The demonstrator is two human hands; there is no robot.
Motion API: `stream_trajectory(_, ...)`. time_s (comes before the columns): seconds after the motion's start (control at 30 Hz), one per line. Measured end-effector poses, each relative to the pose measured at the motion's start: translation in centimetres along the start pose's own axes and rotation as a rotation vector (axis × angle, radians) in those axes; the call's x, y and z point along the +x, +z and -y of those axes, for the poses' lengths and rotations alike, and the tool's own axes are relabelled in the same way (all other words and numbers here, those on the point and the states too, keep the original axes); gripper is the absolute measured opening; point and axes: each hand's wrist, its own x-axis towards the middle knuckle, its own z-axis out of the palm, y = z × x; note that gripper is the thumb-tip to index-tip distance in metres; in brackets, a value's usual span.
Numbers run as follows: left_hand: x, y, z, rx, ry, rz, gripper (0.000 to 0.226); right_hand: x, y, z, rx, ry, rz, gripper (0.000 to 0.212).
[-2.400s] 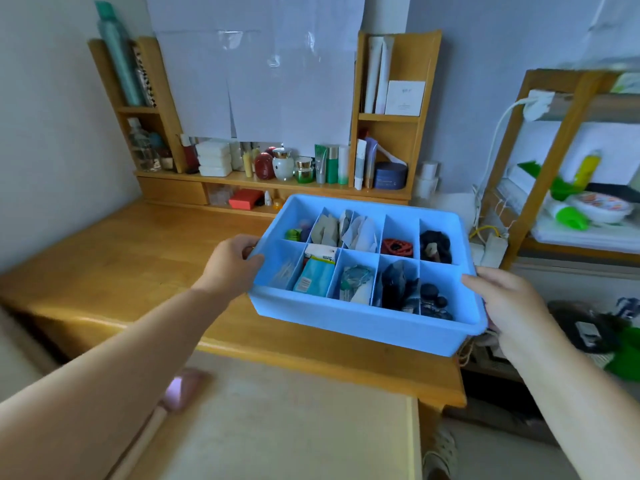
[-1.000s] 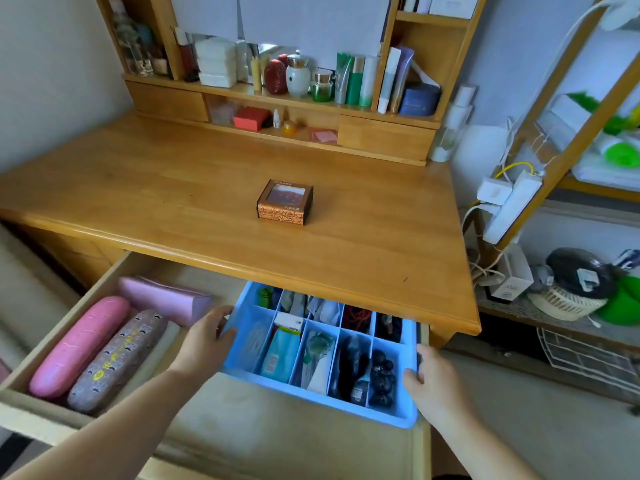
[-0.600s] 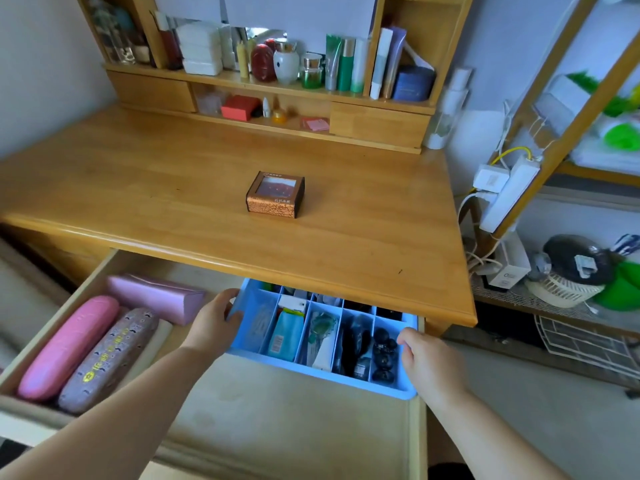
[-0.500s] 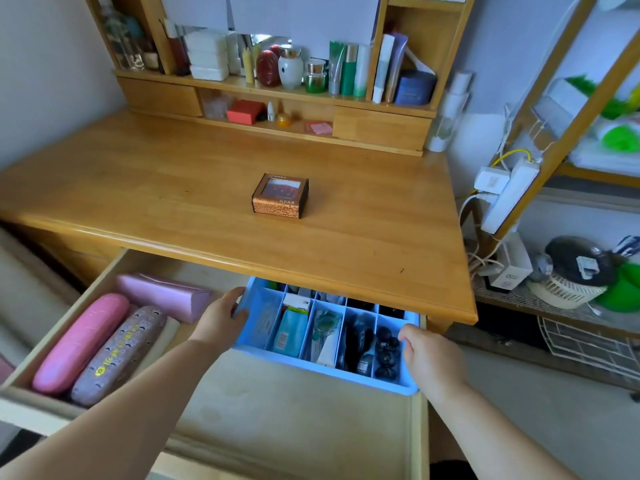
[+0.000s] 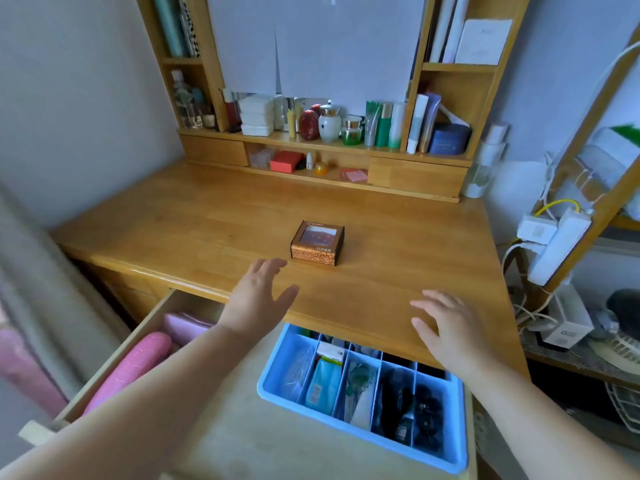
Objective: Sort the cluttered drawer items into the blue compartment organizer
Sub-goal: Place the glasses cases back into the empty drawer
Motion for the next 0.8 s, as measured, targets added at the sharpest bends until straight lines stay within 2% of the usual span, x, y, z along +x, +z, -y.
stream_trajectory(0.07,2.4,1.0,-0.7,0.039,-0.06,0.022,0.069,0.7,0.8,-1.6,0.012,0.07,0.117,0.041)
stream_trajectory(0.2,7.5,3.9,-2.1,0.056,-0.206,0.109,0.091,0.5,2.1,-2.7,-0.113,0.021,0.081,0.046)
stream_trajectory(0.33,11.8,6.7,-2.6,0.155,-0.345,0.235,0.098,0.6,2.2,-2.7,-0.121,0.005,0.082,0.047)
stream_trajectory(0.43,13.3,8.3,-2.6,0.231,-0.383,0.235,0.096,0.5,2.2,-2.6,-0.117,0.003,0.074,0.046)
stream_trajectory(0.57,12.1,8.2,-2.3,0.164,-0.335,0.215,0.093,0.4,2.0,-2.4,-0.09,0.013,0.06,0.048)
stream_trajectory(0.67,7.2,6.3,-2.4,0.015,-0.235,0.169,0.086,-0.5,1.9,-1.9,-0.065,0.011,0.047,0.048)
stream_trajectory(0.73,2.0,4.4,-2.7,-0.082,-0.162,0.183,0.084,-2.3,1.9,-1.5,0.03,-0.01,0.032,0.043)
stream_trajectory(0.8,-2.8,2.9,-2.8,-0.118,-0.067,0.239,0.084,-3.9,2.2,-1.4,0.251,-0.017,-0.009,0.031)
